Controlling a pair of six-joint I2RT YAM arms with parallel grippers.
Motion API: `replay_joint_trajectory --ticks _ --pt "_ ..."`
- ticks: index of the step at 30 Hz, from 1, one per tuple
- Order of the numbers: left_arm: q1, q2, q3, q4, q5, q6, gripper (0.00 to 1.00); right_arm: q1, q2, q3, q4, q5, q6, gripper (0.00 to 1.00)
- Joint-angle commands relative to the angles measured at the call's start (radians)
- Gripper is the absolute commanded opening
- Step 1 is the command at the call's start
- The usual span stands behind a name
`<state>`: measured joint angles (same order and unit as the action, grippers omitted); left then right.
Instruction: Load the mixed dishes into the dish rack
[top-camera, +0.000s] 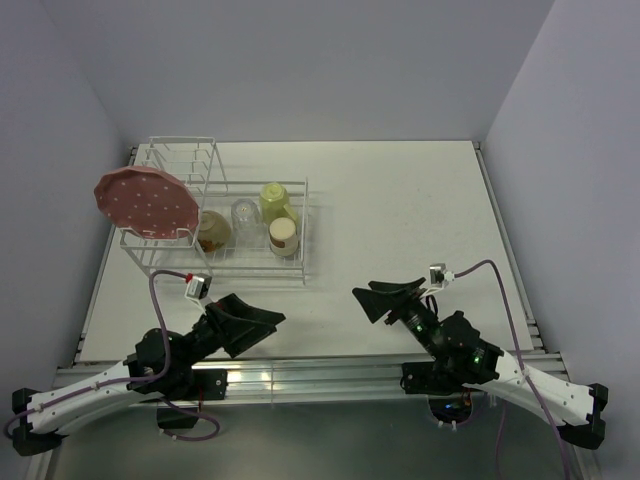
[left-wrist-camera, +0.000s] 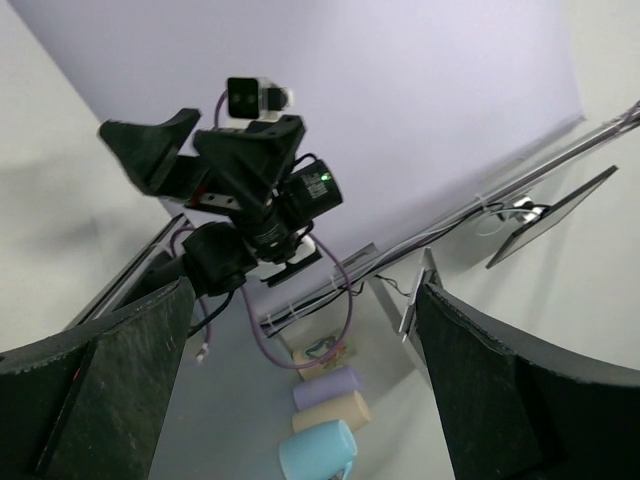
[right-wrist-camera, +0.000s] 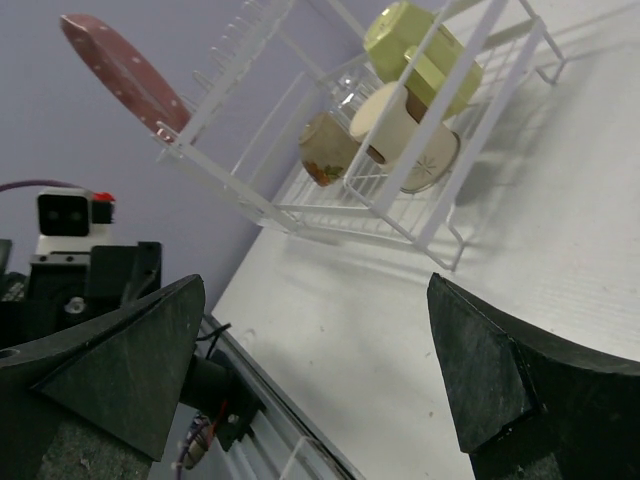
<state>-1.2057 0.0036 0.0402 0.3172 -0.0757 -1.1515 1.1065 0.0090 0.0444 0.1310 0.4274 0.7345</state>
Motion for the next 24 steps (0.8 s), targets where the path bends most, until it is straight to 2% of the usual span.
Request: replay_joint_trajectory --ticks 1,11,24 --pt "-0.003 -0.079 -0.211 0.105 0.022 -0.019 0.99 0.004 -0.285 -0.192 -0.051 0.047 0.02 1.0" --pt "-0.003 0.025 -0.214 0.155 0.019 -0.027 0.99 0.004 -0.225 -0.225 -0.011 0.043 0.051 1.0" --pt "-0.003 0.029 -0.214 0.149 0.02 -0.024 0.99 0.004 -0.247 -0.238 -0.03 0.042 0.066 1.0"
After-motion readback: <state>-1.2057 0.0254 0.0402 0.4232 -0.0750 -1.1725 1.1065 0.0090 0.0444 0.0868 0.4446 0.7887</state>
